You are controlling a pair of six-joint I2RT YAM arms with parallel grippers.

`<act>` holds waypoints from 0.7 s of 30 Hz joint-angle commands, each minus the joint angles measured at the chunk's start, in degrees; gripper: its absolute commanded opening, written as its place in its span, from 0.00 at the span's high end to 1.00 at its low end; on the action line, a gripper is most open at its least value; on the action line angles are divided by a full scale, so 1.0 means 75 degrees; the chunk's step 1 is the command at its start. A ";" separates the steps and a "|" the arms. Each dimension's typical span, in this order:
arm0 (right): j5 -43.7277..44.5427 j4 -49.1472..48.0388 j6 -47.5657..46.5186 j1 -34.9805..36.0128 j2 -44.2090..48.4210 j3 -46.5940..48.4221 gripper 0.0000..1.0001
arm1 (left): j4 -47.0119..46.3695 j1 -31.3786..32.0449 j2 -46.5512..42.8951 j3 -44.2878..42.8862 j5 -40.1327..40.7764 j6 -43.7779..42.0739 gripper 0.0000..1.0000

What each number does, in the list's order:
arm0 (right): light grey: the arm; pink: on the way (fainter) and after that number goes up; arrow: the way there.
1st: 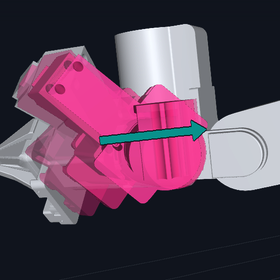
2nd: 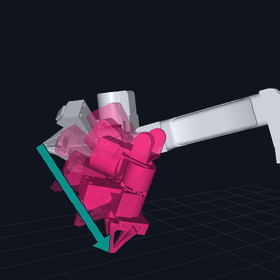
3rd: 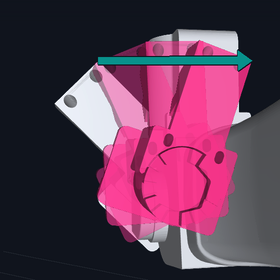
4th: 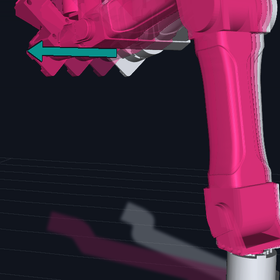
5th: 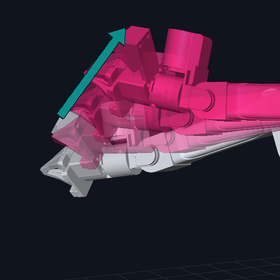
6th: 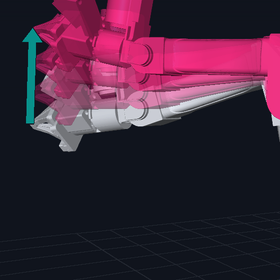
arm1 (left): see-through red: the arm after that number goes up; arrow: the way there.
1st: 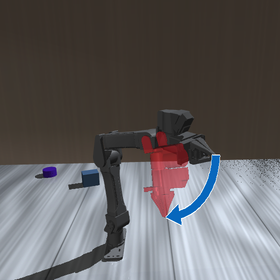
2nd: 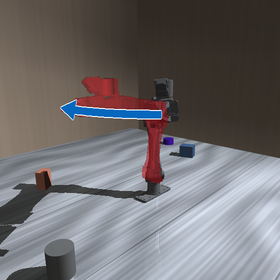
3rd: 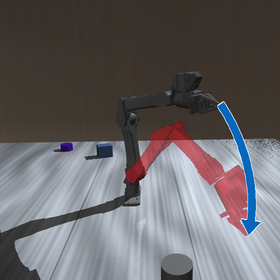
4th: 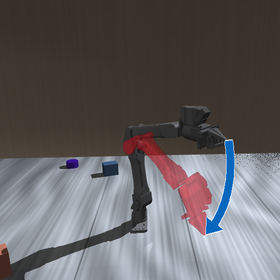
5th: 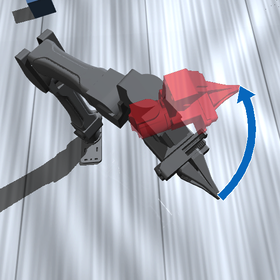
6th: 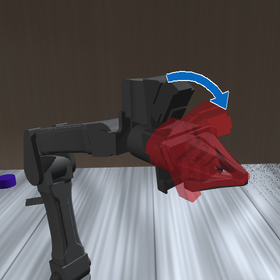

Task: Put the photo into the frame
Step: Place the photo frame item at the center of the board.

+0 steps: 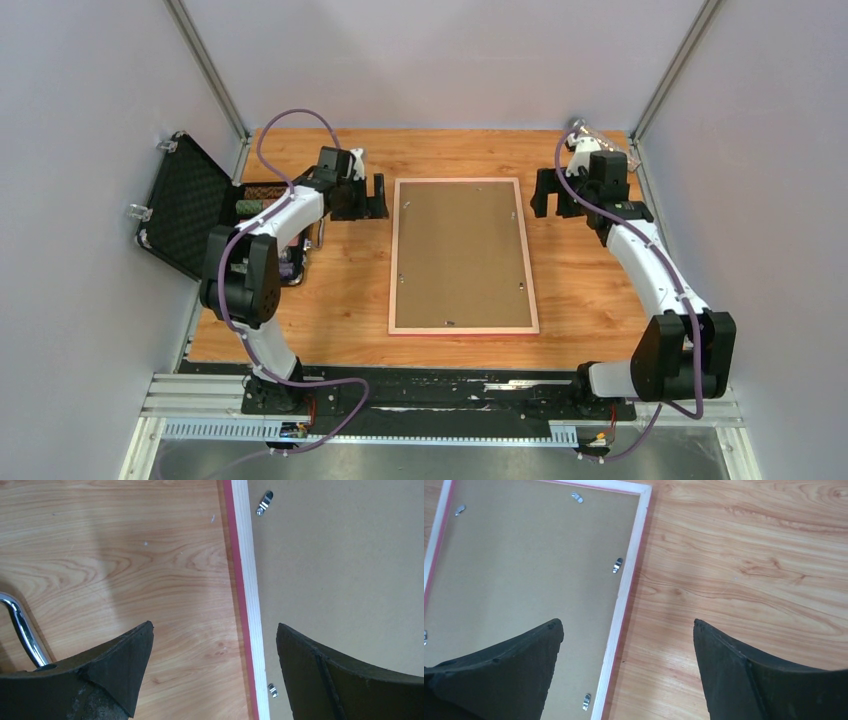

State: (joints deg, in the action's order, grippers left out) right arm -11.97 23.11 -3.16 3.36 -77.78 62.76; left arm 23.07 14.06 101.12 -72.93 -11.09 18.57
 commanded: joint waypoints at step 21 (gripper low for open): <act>-0.0711 -0.0810 0.0127 0.0182 -0.1015 0.0218 0.06 | 0.0933 0.0983 0.1395 -0.1472 -0.0066 -0.0700 0.18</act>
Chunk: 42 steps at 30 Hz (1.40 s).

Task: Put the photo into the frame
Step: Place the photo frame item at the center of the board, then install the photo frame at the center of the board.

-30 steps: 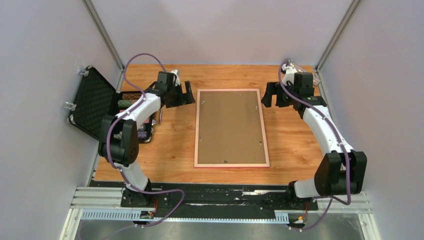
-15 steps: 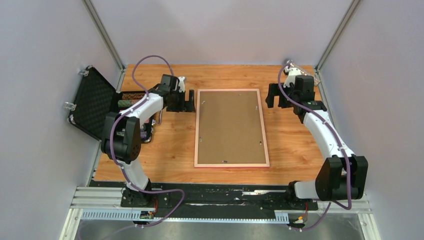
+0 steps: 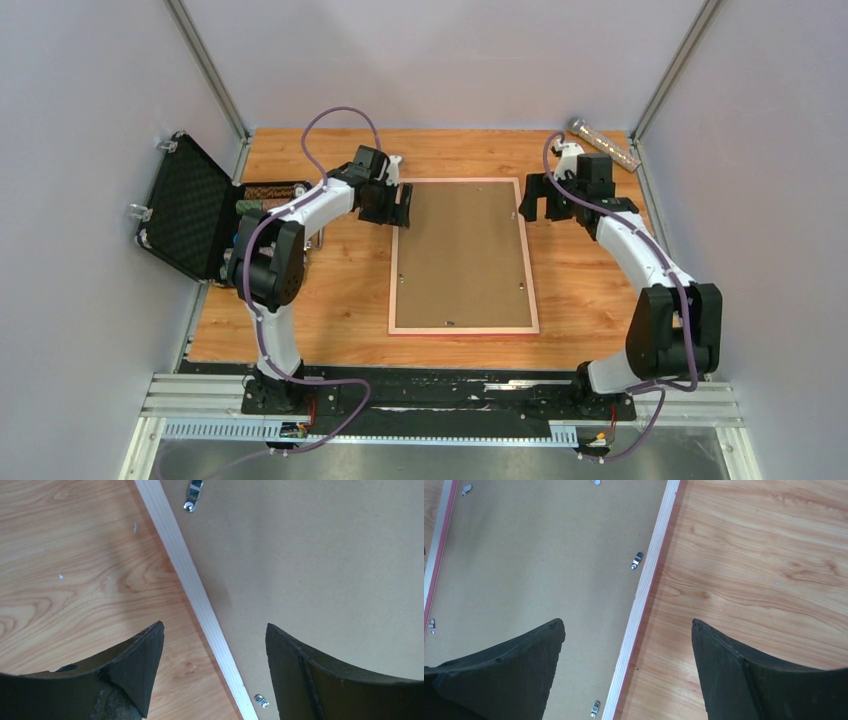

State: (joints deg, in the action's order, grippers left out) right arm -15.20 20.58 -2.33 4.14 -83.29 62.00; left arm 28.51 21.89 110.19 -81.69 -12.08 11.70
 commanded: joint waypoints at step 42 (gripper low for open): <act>-0.0296 -0.0207 0.0264 0.0097 -0.3207 0.0616 1.00 | 0.0327 -0.0066 0.0430 -0.1017 0.0351 -0.0328 0.15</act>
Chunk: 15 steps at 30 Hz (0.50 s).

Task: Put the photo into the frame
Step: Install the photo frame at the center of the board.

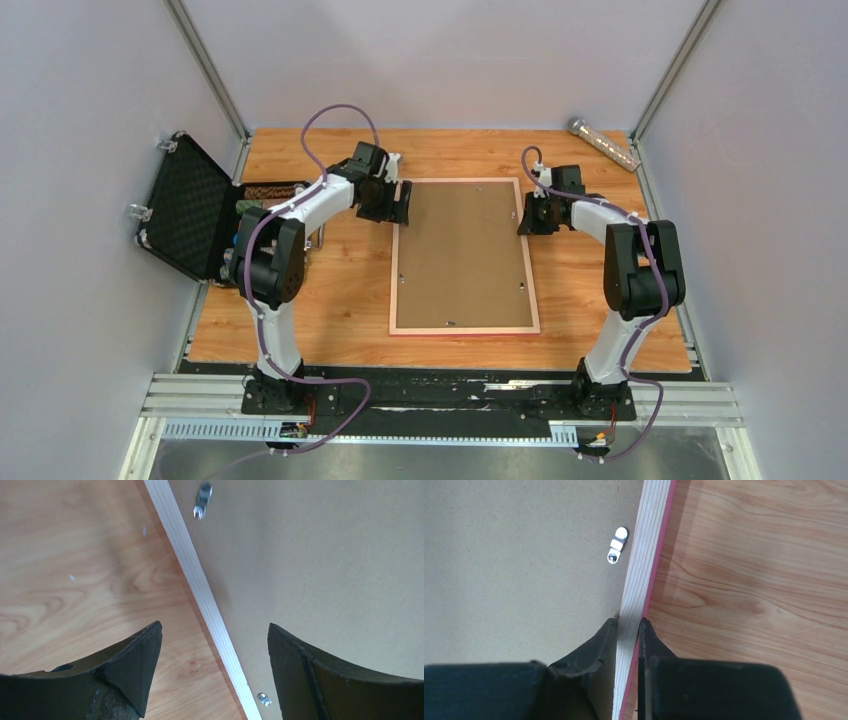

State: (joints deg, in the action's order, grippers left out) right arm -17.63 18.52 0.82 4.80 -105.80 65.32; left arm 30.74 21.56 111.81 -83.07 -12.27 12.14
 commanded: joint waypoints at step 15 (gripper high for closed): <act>-0.0156 0.0124 -0.0232 -0.0006 -0.0168 0.0185 1.00 | 0.0603 -0.0028 0.1949 -0.2950 0.0993 -0.0351 0.18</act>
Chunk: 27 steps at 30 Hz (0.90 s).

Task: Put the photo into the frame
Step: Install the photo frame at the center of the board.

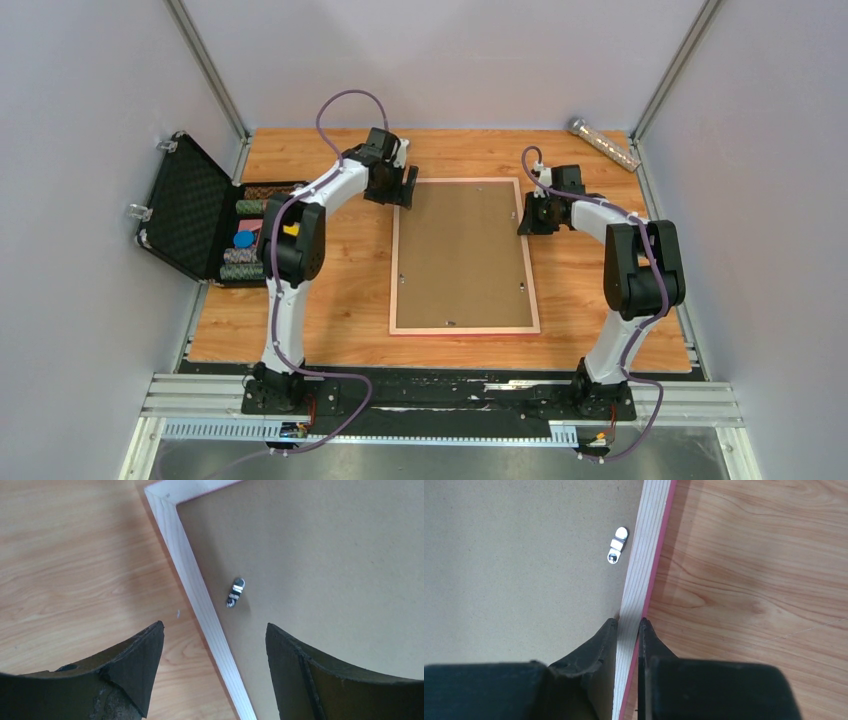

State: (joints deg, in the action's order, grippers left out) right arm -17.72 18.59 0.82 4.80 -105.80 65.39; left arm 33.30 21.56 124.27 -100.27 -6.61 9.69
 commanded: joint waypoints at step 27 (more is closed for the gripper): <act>-0.0393 0.0182 -0.0204 -0.0094 -0.0190 0.0190 1.00 | 0.0590 -0.0027 0.1315 -0.1657 0.0292 0.0320 0.34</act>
State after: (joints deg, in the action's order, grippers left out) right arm -19.16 18.85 0.78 4.32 -106.08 65.65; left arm 37.76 21.56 132.62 -110.21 -4.23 10.87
